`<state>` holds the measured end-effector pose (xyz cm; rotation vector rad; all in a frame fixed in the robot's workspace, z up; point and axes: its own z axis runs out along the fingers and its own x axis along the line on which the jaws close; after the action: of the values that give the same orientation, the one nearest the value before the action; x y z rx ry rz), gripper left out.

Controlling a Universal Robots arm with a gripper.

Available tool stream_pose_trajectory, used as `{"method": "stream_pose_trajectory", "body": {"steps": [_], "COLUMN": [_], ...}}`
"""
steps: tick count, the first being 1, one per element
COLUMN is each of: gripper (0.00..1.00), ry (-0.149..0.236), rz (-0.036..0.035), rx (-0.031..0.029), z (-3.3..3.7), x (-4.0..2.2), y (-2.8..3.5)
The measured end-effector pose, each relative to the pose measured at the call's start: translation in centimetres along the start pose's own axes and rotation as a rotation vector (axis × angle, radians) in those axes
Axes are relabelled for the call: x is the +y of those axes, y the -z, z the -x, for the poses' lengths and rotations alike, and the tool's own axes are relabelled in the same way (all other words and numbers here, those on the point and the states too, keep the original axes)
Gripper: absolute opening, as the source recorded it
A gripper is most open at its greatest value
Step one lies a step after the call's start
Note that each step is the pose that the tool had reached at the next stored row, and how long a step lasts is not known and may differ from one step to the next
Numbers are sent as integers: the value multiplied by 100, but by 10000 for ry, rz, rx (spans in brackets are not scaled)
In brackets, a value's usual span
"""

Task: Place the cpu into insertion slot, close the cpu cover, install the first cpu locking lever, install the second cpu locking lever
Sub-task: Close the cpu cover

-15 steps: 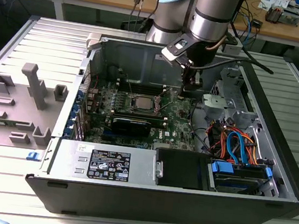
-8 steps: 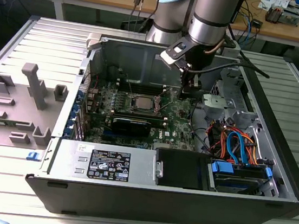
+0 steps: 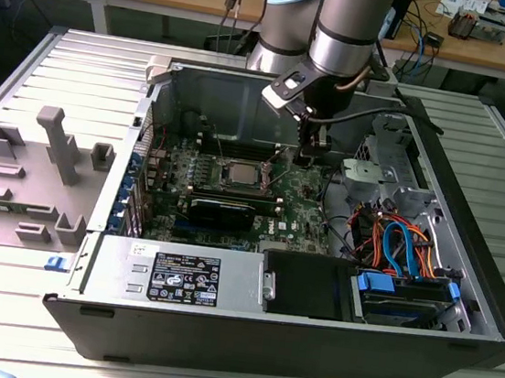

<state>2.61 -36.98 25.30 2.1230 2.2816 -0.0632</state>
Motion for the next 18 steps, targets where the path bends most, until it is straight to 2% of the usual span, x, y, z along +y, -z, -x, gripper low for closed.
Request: {"method": "stream_pose_trajectory", "body": {"steps": [2,6,7,9,12,13,16,17,18], "gripper": [11,11,11,11,11,11,11,11,11], "ry": [0,1,2,0,0,1,2,1,1], "rz": [12,2,-2,-2,-2,-1,-1,-2,-2], "rx": [0,-3,-7,-9,-10,-14,-23,-23,-22], "z": [-4,-8,-10,-18,-25,-31,-40,-45,-54], "x": [-58,-94,-129,-239,-339,-411,-494,-554,-652], "y": [-2,-11,-14,-19,-23,-29,-67,-91,-130]}}
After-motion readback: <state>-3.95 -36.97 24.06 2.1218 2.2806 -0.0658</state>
